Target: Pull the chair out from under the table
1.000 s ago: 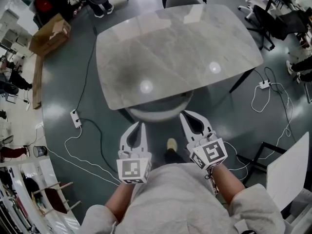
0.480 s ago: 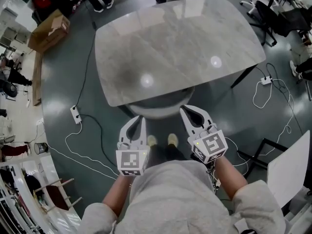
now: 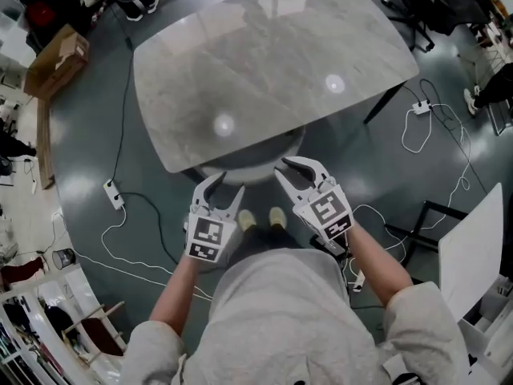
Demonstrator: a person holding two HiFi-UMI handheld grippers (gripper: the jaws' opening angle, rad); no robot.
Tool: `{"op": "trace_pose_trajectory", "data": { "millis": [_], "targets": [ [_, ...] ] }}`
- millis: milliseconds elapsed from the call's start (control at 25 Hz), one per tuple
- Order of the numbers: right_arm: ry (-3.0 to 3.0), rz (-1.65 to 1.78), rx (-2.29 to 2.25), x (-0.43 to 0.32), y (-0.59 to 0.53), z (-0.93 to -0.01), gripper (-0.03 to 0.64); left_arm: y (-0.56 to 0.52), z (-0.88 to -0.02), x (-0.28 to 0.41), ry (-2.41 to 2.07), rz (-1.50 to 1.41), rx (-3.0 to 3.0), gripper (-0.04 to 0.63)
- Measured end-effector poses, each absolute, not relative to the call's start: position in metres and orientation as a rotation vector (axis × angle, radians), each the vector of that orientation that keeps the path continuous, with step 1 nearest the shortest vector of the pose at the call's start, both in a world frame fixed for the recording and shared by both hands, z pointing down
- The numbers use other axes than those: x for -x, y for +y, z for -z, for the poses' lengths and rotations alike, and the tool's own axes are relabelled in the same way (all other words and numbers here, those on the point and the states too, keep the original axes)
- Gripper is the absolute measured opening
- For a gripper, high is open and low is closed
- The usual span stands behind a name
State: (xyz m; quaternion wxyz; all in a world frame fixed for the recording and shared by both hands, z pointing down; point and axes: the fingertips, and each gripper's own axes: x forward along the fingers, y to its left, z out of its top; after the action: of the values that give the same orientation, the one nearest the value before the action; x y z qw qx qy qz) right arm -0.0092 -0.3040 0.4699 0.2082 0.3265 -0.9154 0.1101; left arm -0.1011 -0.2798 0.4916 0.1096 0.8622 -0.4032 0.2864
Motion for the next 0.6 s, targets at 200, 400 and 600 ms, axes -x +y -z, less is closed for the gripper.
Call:
{"op": "trace_pose_trajectory", "data": {
  "millis": [200,400,600],
  "targets": [
    [-2.474,-0.254,-0.708,0.018,-0.289,-0.508,0.177,-0.281,-0.537,0.097,-0.980,-1.067,-2.590,0.242],
    [-2.327,-0.161,-0.526,0.024,-0.277,-0.561,0.201,-0.280,-0.570,0.100,-0.845,-1.234,-2.616,0.272],
    [-2.164,-0.010,-0.347,0.037,-0.275,-0.607,0.216,-0.276,-0.614,0.103,-0.612,-1.420,-2.614,0.309]
  ]
}}
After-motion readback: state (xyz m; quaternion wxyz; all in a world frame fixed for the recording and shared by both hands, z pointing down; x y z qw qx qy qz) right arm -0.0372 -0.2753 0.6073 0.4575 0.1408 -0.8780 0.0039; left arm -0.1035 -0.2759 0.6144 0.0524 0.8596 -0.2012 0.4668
